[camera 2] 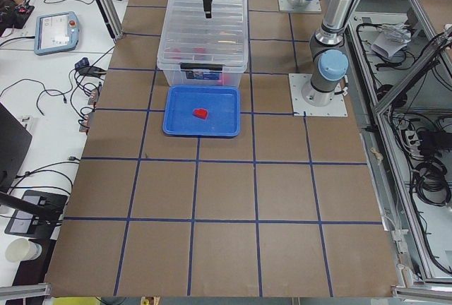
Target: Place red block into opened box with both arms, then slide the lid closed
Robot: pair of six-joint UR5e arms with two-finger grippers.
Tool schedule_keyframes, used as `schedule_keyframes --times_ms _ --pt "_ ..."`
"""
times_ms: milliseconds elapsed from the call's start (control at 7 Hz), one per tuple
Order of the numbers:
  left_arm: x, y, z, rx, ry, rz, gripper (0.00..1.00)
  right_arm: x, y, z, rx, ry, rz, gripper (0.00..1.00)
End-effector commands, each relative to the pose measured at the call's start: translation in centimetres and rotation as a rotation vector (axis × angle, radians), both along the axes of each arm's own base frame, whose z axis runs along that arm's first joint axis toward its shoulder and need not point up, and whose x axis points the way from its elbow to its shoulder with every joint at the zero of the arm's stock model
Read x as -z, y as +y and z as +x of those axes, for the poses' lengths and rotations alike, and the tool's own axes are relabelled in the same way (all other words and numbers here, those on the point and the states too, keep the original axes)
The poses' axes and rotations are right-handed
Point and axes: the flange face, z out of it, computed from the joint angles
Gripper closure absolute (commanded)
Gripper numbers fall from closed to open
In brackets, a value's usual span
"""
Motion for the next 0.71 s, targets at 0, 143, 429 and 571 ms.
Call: schedule_keyframes --times_ms 0,143,429,571 --pt "0.0 0.0 0.2 0.015 -0.002 0.000 0.00 6.3 0.2 -0.4 -0.026 0.030 -0.031 0.00" --pt "0.4 -0.7 2.4 0.030 0.004 0.009 0.00 7.4 -0.1 -0.4 -0.028 0.034 -0.015 0.00" --pt "1.6 -2.4 10.7 0.068 0.019 0.031 0.00 9.0 0.5 -0.6 -0.033 0.050 0.017 0.00" --pt "3.6 -2.6 14.9 0.096 0.035 0.053 0.00 9.0 0.4 -0.7 -0.036 0.074 0.018 0.00"
